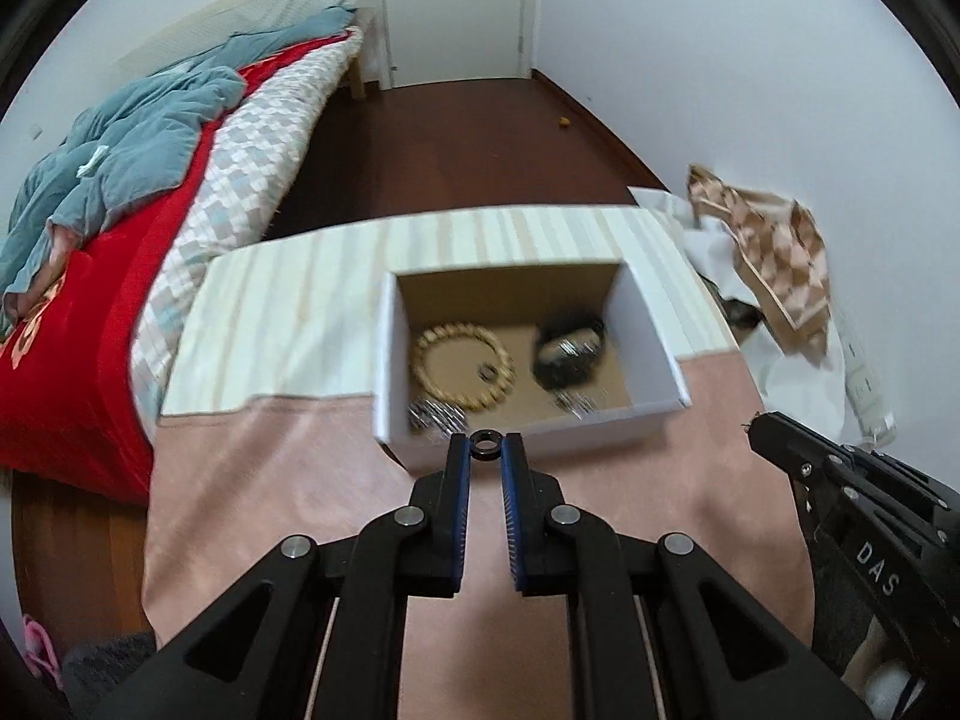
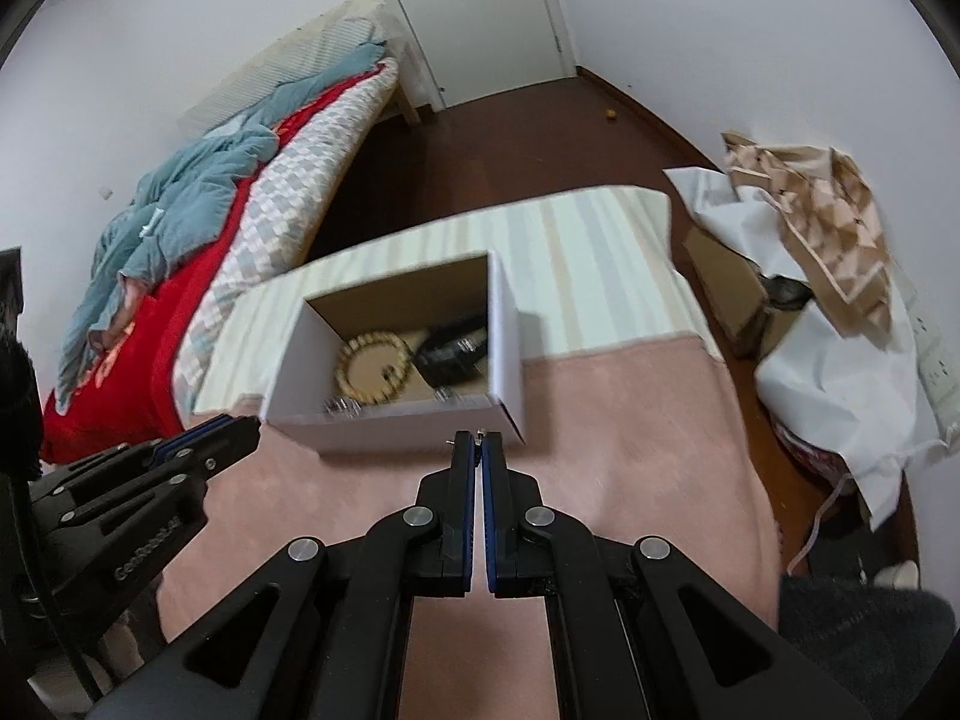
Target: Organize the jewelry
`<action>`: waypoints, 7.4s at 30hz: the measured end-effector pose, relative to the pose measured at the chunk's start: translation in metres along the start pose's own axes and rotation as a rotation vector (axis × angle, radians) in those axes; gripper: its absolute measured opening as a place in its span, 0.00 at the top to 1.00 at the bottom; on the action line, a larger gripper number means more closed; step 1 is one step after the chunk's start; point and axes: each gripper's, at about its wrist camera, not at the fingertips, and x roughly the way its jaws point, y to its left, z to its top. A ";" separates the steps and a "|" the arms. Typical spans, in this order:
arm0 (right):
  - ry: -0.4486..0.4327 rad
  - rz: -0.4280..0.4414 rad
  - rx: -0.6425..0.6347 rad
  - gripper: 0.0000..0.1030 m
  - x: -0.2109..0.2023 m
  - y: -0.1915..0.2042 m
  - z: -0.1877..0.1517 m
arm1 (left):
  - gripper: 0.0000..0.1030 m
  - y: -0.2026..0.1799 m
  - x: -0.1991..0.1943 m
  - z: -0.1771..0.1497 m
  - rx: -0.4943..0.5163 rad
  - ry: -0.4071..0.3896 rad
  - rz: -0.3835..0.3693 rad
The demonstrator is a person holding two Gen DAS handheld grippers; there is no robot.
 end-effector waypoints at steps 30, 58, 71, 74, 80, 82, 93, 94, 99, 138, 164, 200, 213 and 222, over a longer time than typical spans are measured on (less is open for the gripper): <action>0.212 -0.022 0.021 0.64 0.084 -0.001 0.074 | 0.41 0.055 0.068 0.071 -0.132 0.136 -0.008; 0.082 -0.294 -0.101 0.00 -0.040 0.039 0.038 | 0.01 0.045 -0.053 0.011 -0.134 0.016 0.113; -0.067 -0.266 -0.134 0.00 -0.174 0.074 0.026 | 0.01 0.033 -0.168 -0.007 -0.129 -0.095 0.117; -0.096 -0.261 -0.145 0.00 -0.200 0.082 0.024 | 0.01 0.030 -0.192 -0.008 -0.130 -0.118 0.107; -0.141 -0.252 -0.150 0.00 -0.240 0.093 0.020 | 0.01 0.025 -0.226 -0.008 -0.120 -0.151 0.090; -0.151 -0.248 -0.147 0.00 -0.251 0.096 0.019 | 0.01 0.025 -0.236 -0.009 -0.123 -0.163 0.086; -0.154 -0.242 -0.145 0.00 -0.269 0.098 0.019 | 0.01 0.021 -0.249 -0.014 -0.126 -0.164 0.098; -0.153 -0.245 -0.146 0.00 -0.267 0.098 0.020 | 0.01 0.021 -0.247 -0.013 -0.129 -0.158 0.100; -0.138 -0.262 -0.145 0.00 -0.251 0.096 0.027 | 0.01 0.024 -0.236 -0.007 -0.140 -0.153 0.118; 0.050 -0.353 -0.136 0.00 -0.103 0.067 0.073 | 0.00 0.032 -0.121 0.040 -0.127 -0.002 0.136; 0.070 -0.344 -0.150 0.00 -0.106 0.064 0.071 | 0.00 0.039 -0.115 0.030 -0.128 0.015 0.149; 0.070 -0.332 -0.161 0.00 -0.110 0.063 0.068 | 0.00 0.029 -0.119 0.034 -0.120 0.013 0.141; 0.072 -0.329 -0.162 0.00 -0.110 0.062 0.069 | 0.00 0.029 -0.119 0.034 -0.117 0.012 0.140; 0.070 -0.327 -0.161 0.00 -0.110 0.061 0.068 | 0.00 0.029 -0.121 0.035 -0.115 0.011 0.141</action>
